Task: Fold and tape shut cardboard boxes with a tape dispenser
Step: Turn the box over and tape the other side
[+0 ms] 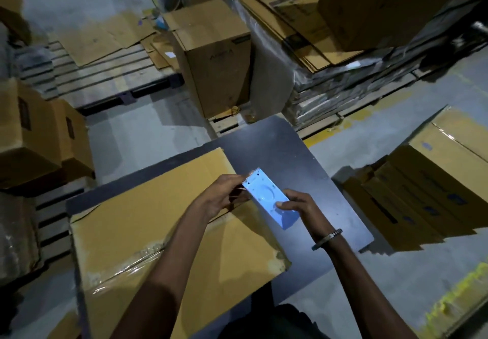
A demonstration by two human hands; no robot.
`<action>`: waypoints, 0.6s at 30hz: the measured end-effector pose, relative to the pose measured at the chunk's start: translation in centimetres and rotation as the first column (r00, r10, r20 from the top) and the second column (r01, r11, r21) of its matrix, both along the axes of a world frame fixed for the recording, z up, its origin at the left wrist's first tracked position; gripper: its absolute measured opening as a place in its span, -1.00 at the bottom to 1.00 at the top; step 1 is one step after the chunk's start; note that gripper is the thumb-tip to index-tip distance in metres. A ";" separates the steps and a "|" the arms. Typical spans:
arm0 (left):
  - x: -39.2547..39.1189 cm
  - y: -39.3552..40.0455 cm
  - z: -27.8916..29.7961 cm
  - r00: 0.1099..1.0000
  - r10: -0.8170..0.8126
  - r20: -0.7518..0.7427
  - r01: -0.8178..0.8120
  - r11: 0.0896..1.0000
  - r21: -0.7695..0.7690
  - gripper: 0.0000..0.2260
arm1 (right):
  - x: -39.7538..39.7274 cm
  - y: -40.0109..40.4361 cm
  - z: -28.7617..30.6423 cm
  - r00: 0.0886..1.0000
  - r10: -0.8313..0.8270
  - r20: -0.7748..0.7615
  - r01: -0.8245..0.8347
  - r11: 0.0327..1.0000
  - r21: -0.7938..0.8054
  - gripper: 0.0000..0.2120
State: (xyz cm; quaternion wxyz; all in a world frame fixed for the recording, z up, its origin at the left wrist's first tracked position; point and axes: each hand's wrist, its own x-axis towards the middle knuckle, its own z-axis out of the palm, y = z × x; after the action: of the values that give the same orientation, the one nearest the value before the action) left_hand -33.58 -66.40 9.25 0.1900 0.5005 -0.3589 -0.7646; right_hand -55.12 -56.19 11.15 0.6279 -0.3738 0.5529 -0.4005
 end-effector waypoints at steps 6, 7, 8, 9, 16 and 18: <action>3.4 -1.7 -0.6 0.999 0.010 -0.051 -0.007 0.998 0.061 -0.79 | 2.3 -0.9 -0.5 0.999 0.038 -0.018 -0.037 0.998 0.052 -0.78; 4.0 -2.3 -0.6 0.995 0.014 -0.101 -0.001 0.993 0.121 -0.74 | 2.6 -1.0 -0.4 0.999 0.030 -0.017 -0.030 0.998 0.051 -0.79; 4.6 -2.9 -0.5 0.988 0.005 -0.151 0.021 0.985 0.171 -0.69 | 2.8 -1.0 -0.3 0.999 0.025 -0.020 -0.024 0.998 0.051 -0.81; 5.0 -3.5 -0.5 0.981 -0.023 -0.192 0.061 0.979 0.195 -0.65 | 2.9 -1.1 -0.1 0.999 0.024 -0.028 -0.023 0.998 0.052 -0.82; 5.0 -4.8 -1.6 0.970 -0.200 -0.135 0.207 0.978 0.038 -0.76 | 3.5 -1.8 -0.1 0.996 0.024 -0.084 -0.020 0.998 0.057 -0.72; 5.3 -5.3 -2.2 0.975 -0.198 -0.097 0.199 0.980 0.006 -0.84 | 3.9 -2.0 0.0 0.995 0.024 -0.099 -0.017 0.997 0.073 -0.75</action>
State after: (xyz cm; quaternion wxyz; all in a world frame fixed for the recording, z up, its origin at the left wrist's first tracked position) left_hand -28.30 -71.68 7.04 0.1256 0.4263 -0.3914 -0.8058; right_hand -51.21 -58.19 11.11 0.6165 -0.3760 0.5939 -0.3547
